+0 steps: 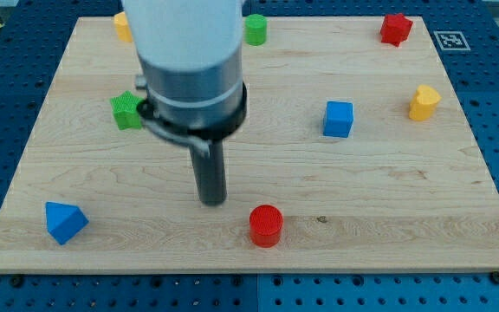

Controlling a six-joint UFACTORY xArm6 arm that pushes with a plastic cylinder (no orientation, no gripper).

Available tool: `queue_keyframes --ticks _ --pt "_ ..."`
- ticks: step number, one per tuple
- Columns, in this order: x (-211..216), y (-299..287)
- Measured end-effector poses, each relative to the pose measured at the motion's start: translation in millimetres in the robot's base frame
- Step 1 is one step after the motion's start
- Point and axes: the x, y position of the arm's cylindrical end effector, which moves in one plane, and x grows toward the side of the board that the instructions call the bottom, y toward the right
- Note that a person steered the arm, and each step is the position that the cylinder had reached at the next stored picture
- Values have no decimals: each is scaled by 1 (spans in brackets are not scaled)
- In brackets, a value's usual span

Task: Move your arm towards blue cube

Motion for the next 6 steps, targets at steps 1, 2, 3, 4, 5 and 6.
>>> queue_keyframes --ticks 1,2,3,4,5,6 --pt "-42 3" --pt "-76 30" --pt "-110 75" --pt "-119 86" --pt "-119 91" --pt "-119 118"
